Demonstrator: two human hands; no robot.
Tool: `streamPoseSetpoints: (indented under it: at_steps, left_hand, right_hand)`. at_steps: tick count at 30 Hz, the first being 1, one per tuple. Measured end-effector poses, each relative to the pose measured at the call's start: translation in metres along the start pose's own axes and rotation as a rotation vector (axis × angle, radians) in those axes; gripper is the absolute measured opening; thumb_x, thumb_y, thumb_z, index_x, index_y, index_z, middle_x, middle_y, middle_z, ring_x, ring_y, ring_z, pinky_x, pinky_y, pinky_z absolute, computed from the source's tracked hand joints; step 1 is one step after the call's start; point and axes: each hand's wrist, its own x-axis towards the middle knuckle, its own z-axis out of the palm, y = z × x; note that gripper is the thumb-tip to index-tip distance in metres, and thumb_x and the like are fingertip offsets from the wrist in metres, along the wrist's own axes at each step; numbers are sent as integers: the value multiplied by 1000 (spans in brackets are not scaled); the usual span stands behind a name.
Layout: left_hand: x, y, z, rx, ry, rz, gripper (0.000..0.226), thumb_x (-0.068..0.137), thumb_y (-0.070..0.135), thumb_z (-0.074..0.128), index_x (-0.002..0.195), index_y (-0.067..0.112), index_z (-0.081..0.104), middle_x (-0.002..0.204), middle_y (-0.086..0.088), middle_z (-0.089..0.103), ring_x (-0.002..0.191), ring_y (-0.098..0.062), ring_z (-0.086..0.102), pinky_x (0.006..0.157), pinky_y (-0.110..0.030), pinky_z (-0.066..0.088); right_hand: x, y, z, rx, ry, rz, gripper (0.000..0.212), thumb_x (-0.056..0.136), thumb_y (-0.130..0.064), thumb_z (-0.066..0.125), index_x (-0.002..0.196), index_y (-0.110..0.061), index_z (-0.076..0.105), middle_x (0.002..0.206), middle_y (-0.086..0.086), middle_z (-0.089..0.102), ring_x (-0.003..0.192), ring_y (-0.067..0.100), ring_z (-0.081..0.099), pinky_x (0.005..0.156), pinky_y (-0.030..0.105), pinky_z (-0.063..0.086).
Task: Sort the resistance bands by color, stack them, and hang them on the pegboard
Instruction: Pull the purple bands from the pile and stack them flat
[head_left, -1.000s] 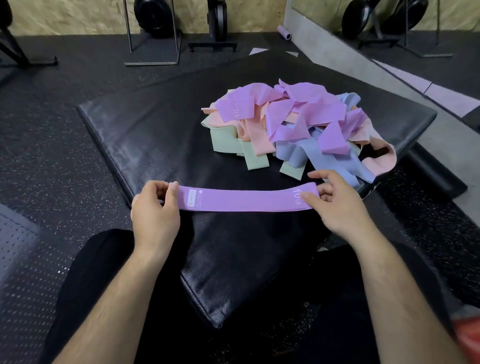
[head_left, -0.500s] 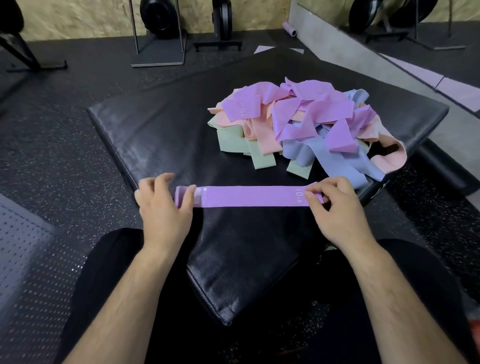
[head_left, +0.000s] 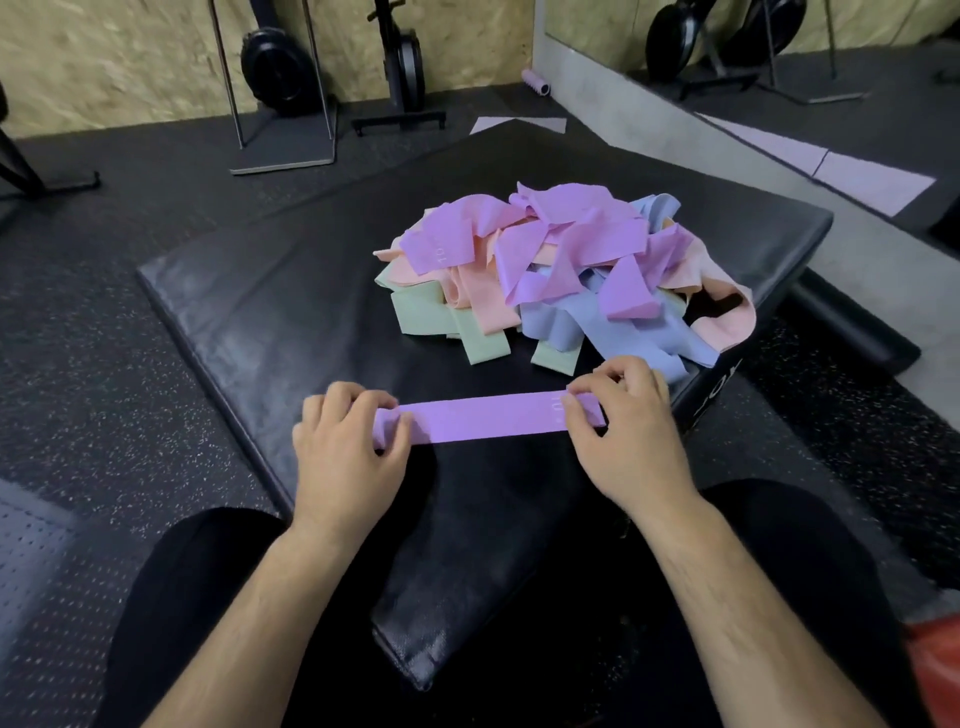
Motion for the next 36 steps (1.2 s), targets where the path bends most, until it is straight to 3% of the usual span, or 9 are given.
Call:
streamPoseSetpoints:
  at_steps: [7,12,15,18,24,26,29,33,36]
  left_hand:
    - [37,78,27,-133,-90,263,33,89,46,50,108,26,69,110,12,56,102,-15,49,80,-32,33]
    - [71,129,40,-202,-168,425,31,89,39,52,114,28,67,116,12,58,105,-18,54,89,-38,44]
    - [80,156,50,-196,-236,500,32,92,37,52,119,28,66,123,11,57,112,-17,54,94,-41,44]
    - [81,175,60,-176,-280,520,31,95,37,53,124,31,62,128,13,54,114,-16,50,94,-35,39]
    - [74,183,63,-243,-284,498,38,91,26,60,129,23,58,125,8,58,111,-17,53,95,-33,41]
    - [72,183,56,-308,-298,465,38,93,23,66,130,24,57,122,11,57,108,-8,53,90,-19,39]
    - [69,179,44,-391,-318,415,25,97,23,64,121,25,59,112,18,56,98,10,49,78,-8,37]
    - [64,167,25,-480,-258,348,7,98,20,63,105,21,64,94,19,60,88,4,55,71,-12,43]
    - [62,163,5,-554,-240,321,3,97,19,66,98,21,64,88,15,62,83,-2,57,69,-10,42]
  right_hand:
    - [29,-2,6,47,220,-156,15,90,-19,71,105,-19,73,109,-3,58,102,19,49,90,32,48]
    - [59,6,-8,-16,453,-61,14,89,-20,69,102,-19,75,118,3,60,111,26,50,97,38,45]
    - [69,23,-7,-45,409,82,19,88,-25,69,106,-23,73,123,0,60,123,26,47,100,43,39]
    - [71,37,-3,9,343,130,22,86,-28,65,106,-26,72,111,-8,66,120,21,51,98,38,35]
    - [71,39,-17,177,376,43,17,88,-13,68,99,-25,71,97,-14,66,107,14,57,97,25,34]
    - [69,31,-22,245,390,-21,19,88,-9,68,101,-23,71,96,-14,66,102,14,59,99,29,39]
    - [61,16,-29,375,384,-80,20,89,-10,66,105,-21,70,99,-17,67,102,9,61,98,39,45]
    - [46,-4,-42,519,244,-72,35,90,-23,66,114,-47,59,108,-23,65,111,7,58,102,43,45]
    - [42,-19,-55,511,168,-81,42,91,-23,69,118,-52,55,109,-29,60,114,9,56,105,39,43]
